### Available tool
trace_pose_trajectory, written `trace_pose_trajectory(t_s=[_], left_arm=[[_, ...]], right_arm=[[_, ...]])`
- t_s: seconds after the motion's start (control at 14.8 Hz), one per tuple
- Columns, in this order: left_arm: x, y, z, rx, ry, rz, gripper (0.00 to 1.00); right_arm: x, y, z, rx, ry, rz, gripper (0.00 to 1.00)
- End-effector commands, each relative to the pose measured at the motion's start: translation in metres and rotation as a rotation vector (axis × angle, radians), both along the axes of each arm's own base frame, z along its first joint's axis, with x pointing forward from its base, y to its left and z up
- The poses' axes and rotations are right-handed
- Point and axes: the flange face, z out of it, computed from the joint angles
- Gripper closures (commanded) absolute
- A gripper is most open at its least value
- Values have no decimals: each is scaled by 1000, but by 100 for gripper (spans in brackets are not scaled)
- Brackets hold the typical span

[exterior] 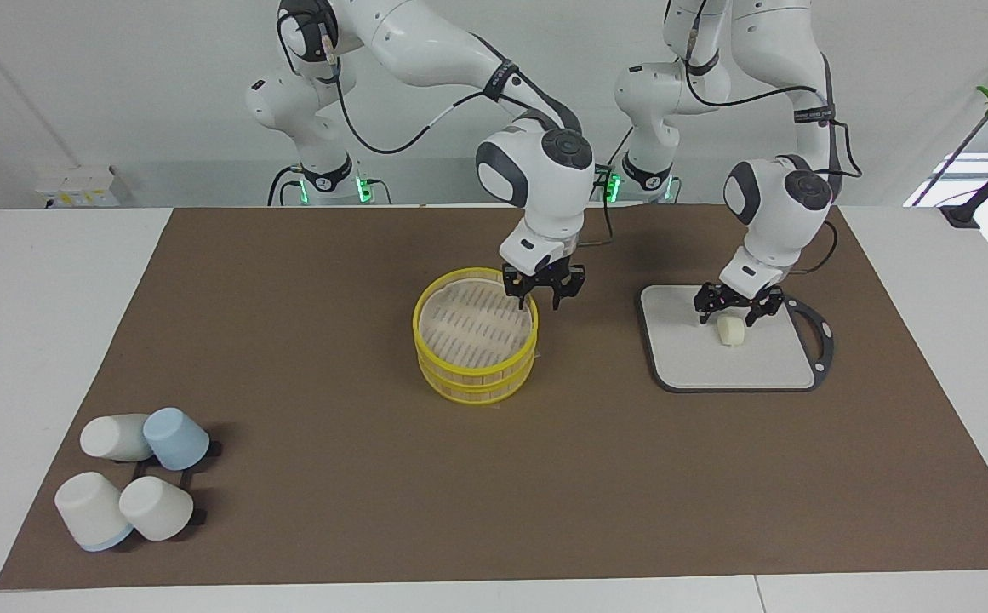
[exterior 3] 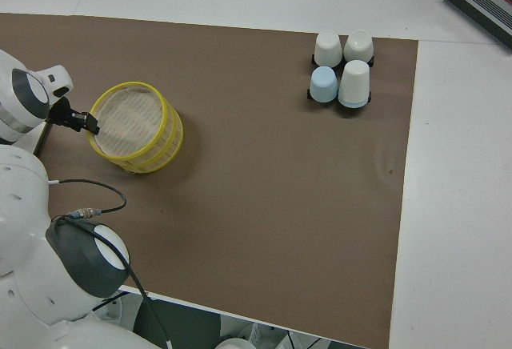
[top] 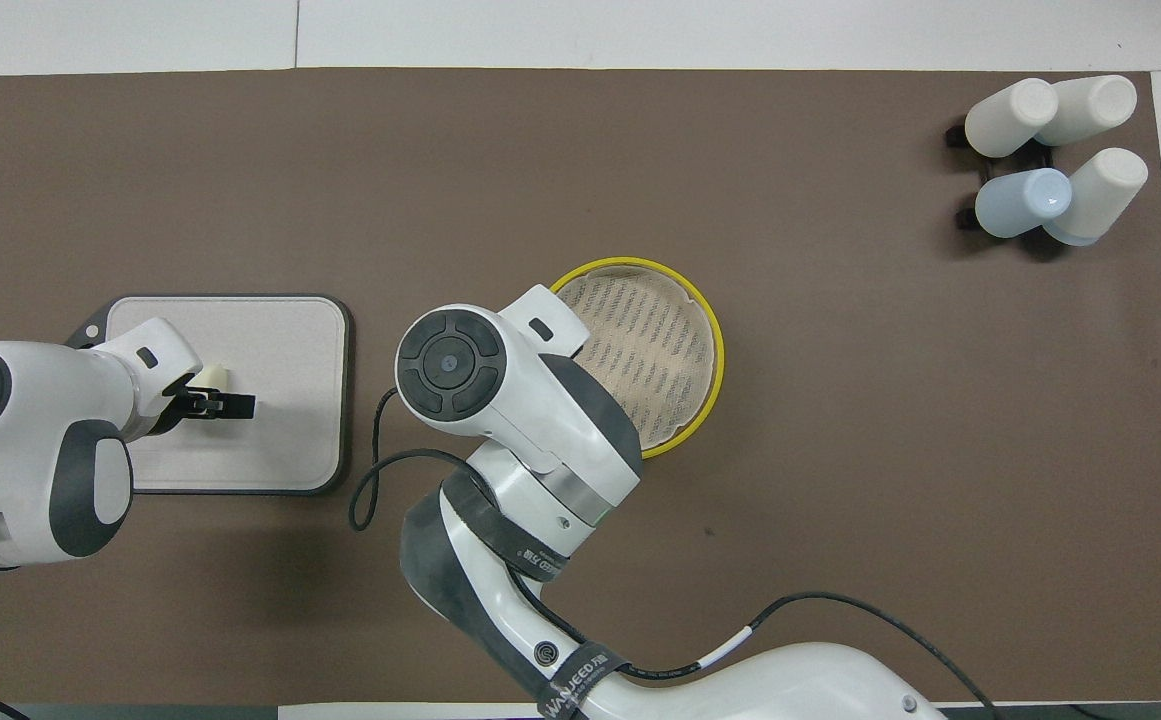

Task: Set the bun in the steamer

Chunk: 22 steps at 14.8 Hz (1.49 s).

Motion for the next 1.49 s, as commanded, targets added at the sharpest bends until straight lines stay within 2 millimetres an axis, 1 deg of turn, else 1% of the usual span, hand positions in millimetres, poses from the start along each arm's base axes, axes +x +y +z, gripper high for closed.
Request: trace_pose_trajectory(t_s=[0.0,0.14,0.2,0.27,0.34,0.41,0.47,0.54,0.61,0.68,0.74,0.81,0.88,0.95,1.01,1.08,1.15,1.22,1.28,1.35,1.42], left_arm=[[4,3,0,12,-17,-14,39],[10,3,2,12,-19,-12,58],[9,3,2,12,-11,-12,65],[11,3,5,12,-11,-12,66],[18,3,13,12,4,-11,66],[28,0,23,11,30,-7,66],[41,-3,40,8,52,2,66],[52,-6,57,7,73,26,66],[64,-18,73,7,95,65,66],[74,-43,94,5,98,103,66],[87,-77,113,-6,100,170,66],[97,-119,130,-20,96,236,66],[104,-159,148,-29,91,291,66],[104,-198,164,-37,84,309,66],[96,-241,171,-57,75,315,66],[84,-277,170,-66,74,327,66],[72,-310,173,-88,44,338,66],[59,-338,170,-113,17,338,66],[43,-364,160,-122,9,328,66],[32,-379,150,-127,5,319,66],[20,-397,131,-123,8,301,66]], right_arm=[[-5,-7,2,9,5,4,100],[-6,-7,2,6,6,5,100],[-5,-8,4,1,12,3,100],[-1,-14,11,-26,27,2,100],[6,-19,30,-44,40,35,100],[17,-34,44,-64,80,61,100],[28,-54,53,-85,115,79,100],[43,-79,64,-90,136,74,100],[53,-106,83,-85,143,88,100],[64,-141,104,-76,146,109,100],[73,-180,111,-83,192,145,100],[78,-213,121,-89,229,185,100],[81,-243,126,-92,270,204,100],[84,-276,129,-92,303,201,100],[85,-302,130,-97,324,211,100],[85,-327,128,-99,340,222,100],[86,-355,127,-87,355,228,100],[87,-383,123,-72,370,232,100],[88,-404,121,-60,381,244,100],[88,-420,118,-50,390,261,100],[88,-434,115,-40,397,269,100]])
